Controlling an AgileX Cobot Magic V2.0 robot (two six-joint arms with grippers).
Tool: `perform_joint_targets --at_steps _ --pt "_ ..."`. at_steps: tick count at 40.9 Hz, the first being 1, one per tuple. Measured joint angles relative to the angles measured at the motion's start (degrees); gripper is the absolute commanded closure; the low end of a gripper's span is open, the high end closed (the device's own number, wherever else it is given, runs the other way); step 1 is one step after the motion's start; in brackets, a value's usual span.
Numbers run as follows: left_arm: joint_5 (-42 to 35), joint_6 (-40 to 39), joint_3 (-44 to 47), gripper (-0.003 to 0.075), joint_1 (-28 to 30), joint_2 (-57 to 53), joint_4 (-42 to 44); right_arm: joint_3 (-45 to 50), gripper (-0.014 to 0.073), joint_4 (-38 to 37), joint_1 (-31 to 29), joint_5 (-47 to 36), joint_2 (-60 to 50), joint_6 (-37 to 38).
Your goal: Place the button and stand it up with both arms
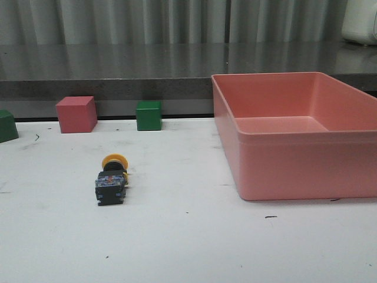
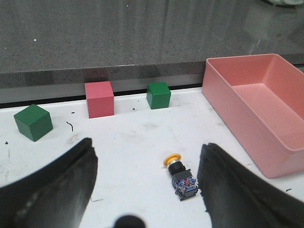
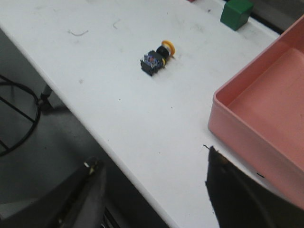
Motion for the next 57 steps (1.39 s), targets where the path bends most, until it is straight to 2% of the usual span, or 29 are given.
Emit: perform_joint_targets --at_steps 9,39,46,57 --pt "0.0 0.0 0.0 0.0281 0.0 0.0 0.0 0.0 0.0117 0.5 0.0 0.7 -5.9 0.0" --pt "-0.6 0.0 0.0 0.0281 0.0 0.1 0.0 0.0 0.0117 0.5 0.0 1.1 -6.2 0.0" --pt "-2.7 0.0 0.0 0.0281 0.0 0.9 -2.9 0.0 0.0117 0.6 0.0 1.2 -6.2 0.0" --pt "4.2 0.0 -5.0 0.0278 0.0 10.5 -3.3 0.0 0.0117 0.6 0.0 1.2 -6.2 0.0"
